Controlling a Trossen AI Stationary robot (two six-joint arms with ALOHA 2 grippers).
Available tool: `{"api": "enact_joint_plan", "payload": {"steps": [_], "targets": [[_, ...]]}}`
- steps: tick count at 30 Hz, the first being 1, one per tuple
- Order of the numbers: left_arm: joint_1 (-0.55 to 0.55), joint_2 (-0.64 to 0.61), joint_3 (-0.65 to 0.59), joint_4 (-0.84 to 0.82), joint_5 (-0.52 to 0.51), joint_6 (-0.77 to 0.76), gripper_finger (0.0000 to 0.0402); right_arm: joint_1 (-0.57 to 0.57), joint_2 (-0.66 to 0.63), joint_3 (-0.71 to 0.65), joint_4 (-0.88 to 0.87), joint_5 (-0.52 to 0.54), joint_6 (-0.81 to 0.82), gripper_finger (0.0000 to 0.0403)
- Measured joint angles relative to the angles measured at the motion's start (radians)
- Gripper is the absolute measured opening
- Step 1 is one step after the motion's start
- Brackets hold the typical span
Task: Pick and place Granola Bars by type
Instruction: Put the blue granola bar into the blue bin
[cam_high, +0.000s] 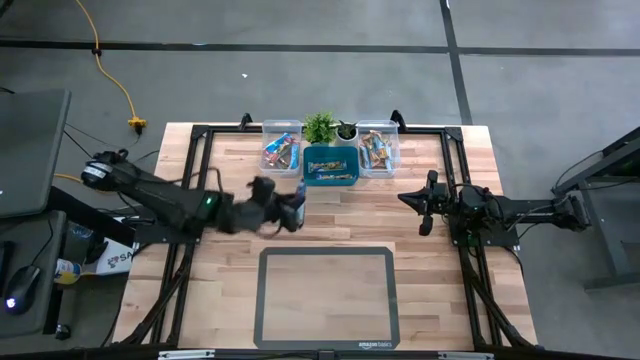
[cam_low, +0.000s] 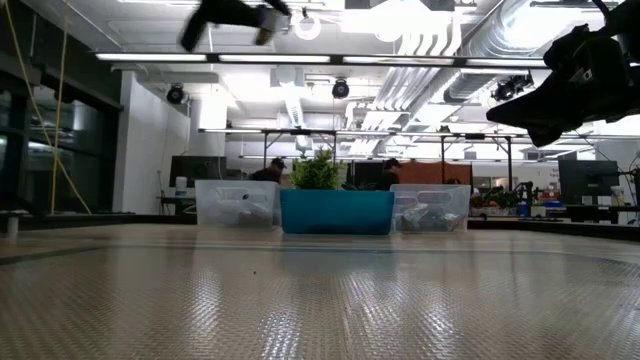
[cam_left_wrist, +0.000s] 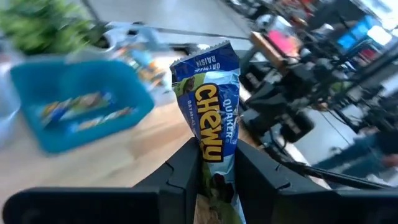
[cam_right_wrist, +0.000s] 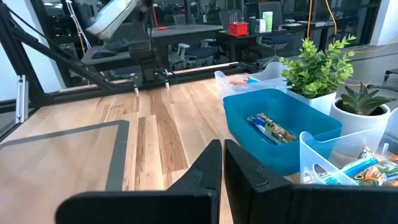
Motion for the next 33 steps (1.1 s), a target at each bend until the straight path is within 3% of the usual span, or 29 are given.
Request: {"api": "enact_joint_plan", "payload": {"steps": [9, 22, 33], "targets": [[0.316, 0.007, 0.0, 0.217, 0.363, 0.298, 0.0087, 0.0, 0.001, 0.0, -0.001, 0.0, 0.0, 0.0], [0.718, 0.022, 0.0, 0.241, 0.896, 0.625, 0.0087, 0.0, 0.001, 0.0, -0.001, 0.0, 0.0, 0.0], [0.881, 0.15, 0.059, 0.206, 1.149, 0.85, 0.0087, 0.0, 0.001, 0.0, -0.001, 0.0, 0.0, 0.0]]}}
